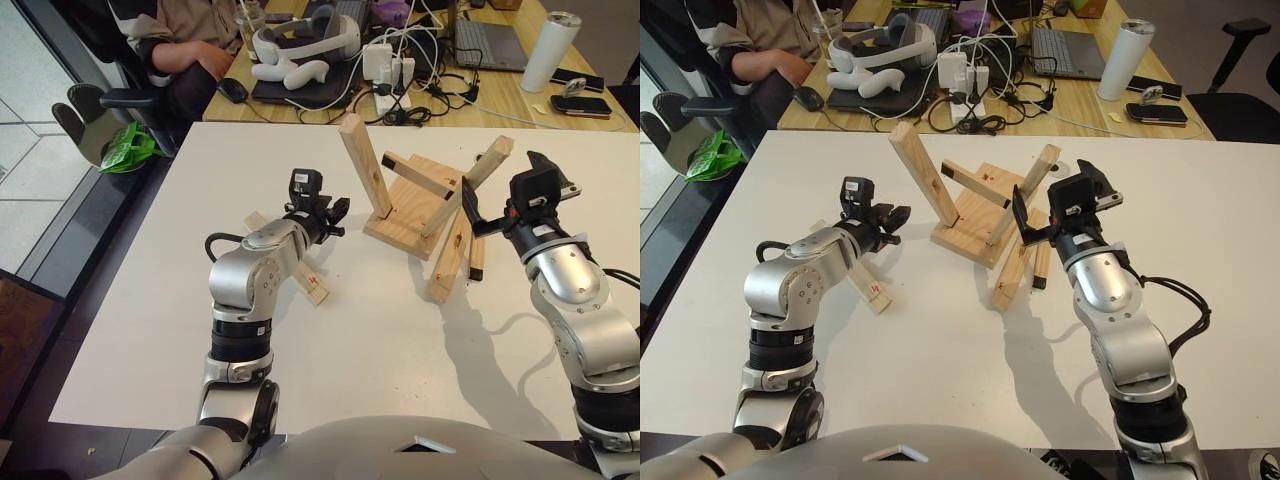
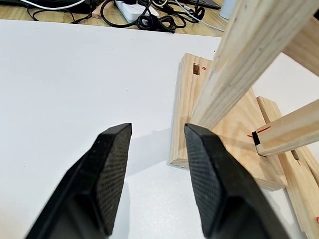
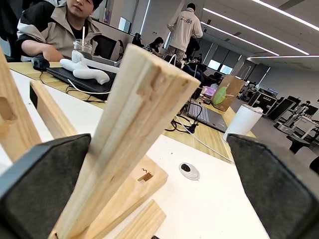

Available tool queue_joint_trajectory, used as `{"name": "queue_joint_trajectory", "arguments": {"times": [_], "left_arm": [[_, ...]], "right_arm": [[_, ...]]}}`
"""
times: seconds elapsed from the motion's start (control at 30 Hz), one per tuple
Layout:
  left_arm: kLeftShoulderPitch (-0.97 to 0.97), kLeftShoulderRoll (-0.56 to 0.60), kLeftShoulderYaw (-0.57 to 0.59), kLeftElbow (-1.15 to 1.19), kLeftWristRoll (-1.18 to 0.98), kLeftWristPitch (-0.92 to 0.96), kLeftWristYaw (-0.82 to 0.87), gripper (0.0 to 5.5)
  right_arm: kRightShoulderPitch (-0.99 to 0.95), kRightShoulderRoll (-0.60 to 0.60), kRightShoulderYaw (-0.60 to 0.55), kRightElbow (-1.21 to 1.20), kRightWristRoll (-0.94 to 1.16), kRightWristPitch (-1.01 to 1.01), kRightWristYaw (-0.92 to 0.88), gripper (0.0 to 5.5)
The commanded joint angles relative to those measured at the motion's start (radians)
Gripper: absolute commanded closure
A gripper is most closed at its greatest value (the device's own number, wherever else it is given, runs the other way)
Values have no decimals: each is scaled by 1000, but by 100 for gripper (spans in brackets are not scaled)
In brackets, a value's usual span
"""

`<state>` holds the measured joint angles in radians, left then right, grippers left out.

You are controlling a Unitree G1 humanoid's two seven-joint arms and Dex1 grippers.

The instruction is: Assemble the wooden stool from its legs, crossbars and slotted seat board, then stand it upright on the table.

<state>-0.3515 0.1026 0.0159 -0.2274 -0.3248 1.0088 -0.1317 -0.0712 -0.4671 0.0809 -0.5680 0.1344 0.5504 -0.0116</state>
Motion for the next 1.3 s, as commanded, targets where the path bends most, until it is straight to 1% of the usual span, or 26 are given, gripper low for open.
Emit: {"name": "queue_joint_trajectory", "arguments": {"times": [0.03,0.17,0.23,0.4,0.5,0.67,0.73,0.8,0.97,1.0,1.03,1.07,1.13,1.3], "left_arm": [[13,3,-2,-12,8,10,8,356],[11,4,-4,-8,10,7,6,356],[8,7,-5,-4,11,5,4,356],[5,15,-4,2,13,1,1,356],[5,16,-1,6,14,-3,4,356],[-6,12,3,11,15,-8,9,356],[-11,14,8,14,16,-12,10,356],[-20,15,15,19,18,-15,12,356],[-26,14,15,24,20,-18,13,352],[-26,13,13,25,21,-19,12,352],[-25,13,12,24,22,-19,12,352],[-23,14,11,24,23,-19,12,352],[-24,16,10,25,24,-19,11,352],[-28,18,12,26,29,-20,9,352]], "right_arm": [[-41,15,-77,71,15,-41,55,49],[-62,47,-118,86,148,-43,194,49],[-52,36,-121,86,164,-43,239,49],[-61,-25,-157,134,158,-71,331,49],[-85,-23,-184,138,175,-69,352,49],[-67,-84,-137,166,41,-131,368,49],[-64,-90,-138,180,32,-138,385,49],[-70,-72,-155,189,67,-123,402,49],[-70,-15,-171,160,163,-85,419,133],[-68,-6,-173,151,178,-77,421,141],[-65,1,-173,143,190,-71,422,166],[-62,8,-171,133,203,-65,423,175],[-53,19,-163,115,225,-57,428,198],[-44,30,-168,98,282,-37,453,280]]}}
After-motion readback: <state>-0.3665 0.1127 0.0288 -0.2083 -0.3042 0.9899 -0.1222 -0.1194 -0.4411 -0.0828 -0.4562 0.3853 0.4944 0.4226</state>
